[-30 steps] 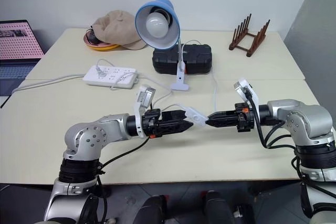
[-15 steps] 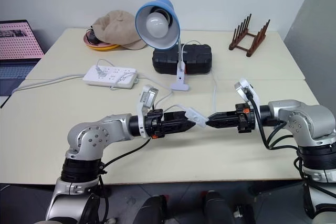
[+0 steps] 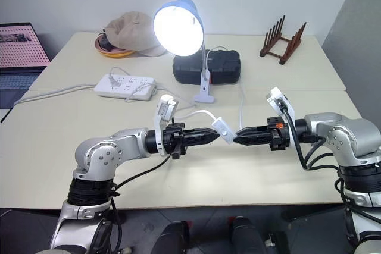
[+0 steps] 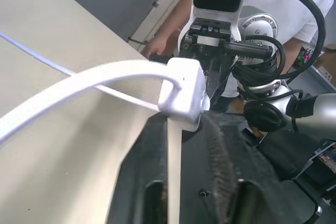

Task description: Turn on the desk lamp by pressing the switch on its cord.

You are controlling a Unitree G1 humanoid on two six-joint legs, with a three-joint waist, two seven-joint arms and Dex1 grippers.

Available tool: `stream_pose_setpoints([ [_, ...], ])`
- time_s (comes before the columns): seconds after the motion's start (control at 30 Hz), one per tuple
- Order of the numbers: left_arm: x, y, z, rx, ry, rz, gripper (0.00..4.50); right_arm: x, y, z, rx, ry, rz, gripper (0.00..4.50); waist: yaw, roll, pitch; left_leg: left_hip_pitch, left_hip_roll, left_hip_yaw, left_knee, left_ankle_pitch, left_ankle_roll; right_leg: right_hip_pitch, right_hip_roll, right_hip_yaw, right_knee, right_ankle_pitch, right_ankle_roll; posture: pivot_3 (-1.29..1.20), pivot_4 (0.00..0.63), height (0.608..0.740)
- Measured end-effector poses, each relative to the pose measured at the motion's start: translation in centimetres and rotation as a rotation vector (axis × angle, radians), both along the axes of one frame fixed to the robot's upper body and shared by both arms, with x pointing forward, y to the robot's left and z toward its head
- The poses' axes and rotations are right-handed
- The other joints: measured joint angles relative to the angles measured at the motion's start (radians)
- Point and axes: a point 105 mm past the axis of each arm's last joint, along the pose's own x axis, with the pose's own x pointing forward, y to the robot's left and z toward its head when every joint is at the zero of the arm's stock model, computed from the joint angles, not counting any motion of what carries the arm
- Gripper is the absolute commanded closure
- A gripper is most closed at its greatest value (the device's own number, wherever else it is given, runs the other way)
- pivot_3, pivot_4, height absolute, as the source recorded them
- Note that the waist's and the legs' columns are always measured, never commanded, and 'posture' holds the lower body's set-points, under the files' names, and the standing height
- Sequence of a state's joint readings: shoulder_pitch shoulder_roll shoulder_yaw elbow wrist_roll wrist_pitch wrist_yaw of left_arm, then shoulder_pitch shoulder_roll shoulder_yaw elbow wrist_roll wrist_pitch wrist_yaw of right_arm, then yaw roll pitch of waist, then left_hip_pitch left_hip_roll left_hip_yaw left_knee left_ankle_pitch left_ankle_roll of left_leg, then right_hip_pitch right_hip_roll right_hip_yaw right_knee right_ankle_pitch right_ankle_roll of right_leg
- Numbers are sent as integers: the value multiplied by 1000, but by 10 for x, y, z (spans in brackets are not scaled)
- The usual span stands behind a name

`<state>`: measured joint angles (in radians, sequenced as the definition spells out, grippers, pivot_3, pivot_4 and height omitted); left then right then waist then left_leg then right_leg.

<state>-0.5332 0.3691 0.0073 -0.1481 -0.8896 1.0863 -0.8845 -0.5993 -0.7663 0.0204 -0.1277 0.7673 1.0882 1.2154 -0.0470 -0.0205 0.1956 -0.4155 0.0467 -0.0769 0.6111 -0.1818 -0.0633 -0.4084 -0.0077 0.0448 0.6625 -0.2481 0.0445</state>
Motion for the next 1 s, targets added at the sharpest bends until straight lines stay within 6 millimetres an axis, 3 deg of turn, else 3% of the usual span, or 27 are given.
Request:
stream_pose_setpoints([
  [0.37,0,-1,0,2,-6,-2,4460,1,0,0,-6,-3,-10,4135,0,0,0,0,0,0,0,0,0,0,0,0,0,0,0,0,150,740],
  [0.53,-2,8,-4,44,-22,-6,3591,3,0,1,-6,-18,-15,4135,-3,0,0,0,0,0,0,0,0,-1,0,0,0,0,0,0,150,740],
  [0.73,7,62,-15,251,-125,124,2322,31,-10,-9,-84,-105,-105,4135,-9,0,0,0,0,0,-1,0,0,-2,0,0,0,-3,-6,0,150,740],
  [0.9,19,92,-4,444,-419,211,1387,61,-16,-54,-403,-277,-104,4135,-8,0,0,-1,0,2,-1,0,0,-2,-1,2,-2,-3,-6,0,150,740],
  [1.0,20,92,0,472,-517,214,790,79,-16,-72,-555,-394,-69,4135,-6,0,0,-3,0,3,-2,0,0,-4,-1,2,-2,-1,-1,0,150,740],
])
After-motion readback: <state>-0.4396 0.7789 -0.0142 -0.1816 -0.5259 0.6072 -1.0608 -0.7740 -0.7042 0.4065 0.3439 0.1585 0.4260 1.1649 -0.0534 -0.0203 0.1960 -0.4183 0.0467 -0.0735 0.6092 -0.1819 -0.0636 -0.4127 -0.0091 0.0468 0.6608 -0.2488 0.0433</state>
